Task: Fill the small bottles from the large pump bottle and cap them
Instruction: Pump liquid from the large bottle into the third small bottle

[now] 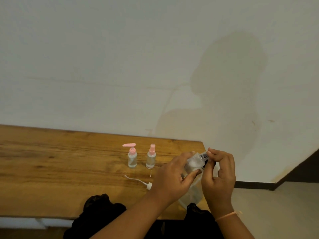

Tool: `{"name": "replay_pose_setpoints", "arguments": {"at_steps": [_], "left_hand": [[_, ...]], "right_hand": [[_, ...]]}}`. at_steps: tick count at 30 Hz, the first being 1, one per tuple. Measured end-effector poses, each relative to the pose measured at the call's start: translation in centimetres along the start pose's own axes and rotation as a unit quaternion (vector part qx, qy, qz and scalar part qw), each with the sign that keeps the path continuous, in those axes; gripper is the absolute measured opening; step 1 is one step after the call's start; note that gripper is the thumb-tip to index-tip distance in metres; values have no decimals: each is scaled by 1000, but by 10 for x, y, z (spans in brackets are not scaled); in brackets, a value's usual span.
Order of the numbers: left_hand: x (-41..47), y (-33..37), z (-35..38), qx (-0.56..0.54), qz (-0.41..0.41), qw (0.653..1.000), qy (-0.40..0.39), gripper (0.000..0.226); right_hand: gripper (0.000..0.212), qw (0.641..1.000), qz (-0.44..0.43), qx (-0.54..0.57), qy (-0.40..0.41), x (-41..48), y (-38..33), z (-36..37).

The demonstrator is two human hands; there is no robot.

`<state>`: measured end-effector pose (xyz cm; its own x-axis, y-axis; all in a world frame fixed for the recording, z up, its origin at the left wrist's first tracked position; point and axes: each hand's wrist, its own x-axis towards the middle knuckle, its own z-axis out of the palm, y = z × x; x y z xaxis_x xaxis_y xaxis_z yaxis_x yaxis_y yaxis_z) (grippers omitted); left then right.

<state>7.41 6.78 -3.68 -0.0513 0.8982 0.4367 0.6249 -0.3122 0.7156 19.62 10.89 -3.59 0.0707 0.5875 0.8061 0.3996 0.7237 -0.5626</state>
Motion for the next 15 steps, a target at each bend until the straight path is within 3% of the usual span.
{"name": "replay_pose_setpoints", "arguments": {"at_steps": [8,15], "left_hand": [[1,-4,3,-12,18,999,25,48],[1,-5,5,11,6,1000,0,49]], "right_hand": [[20,1000,-8,5,14,2,-6,0],[20,1000,-3,-1,8,0,5,0]]}}
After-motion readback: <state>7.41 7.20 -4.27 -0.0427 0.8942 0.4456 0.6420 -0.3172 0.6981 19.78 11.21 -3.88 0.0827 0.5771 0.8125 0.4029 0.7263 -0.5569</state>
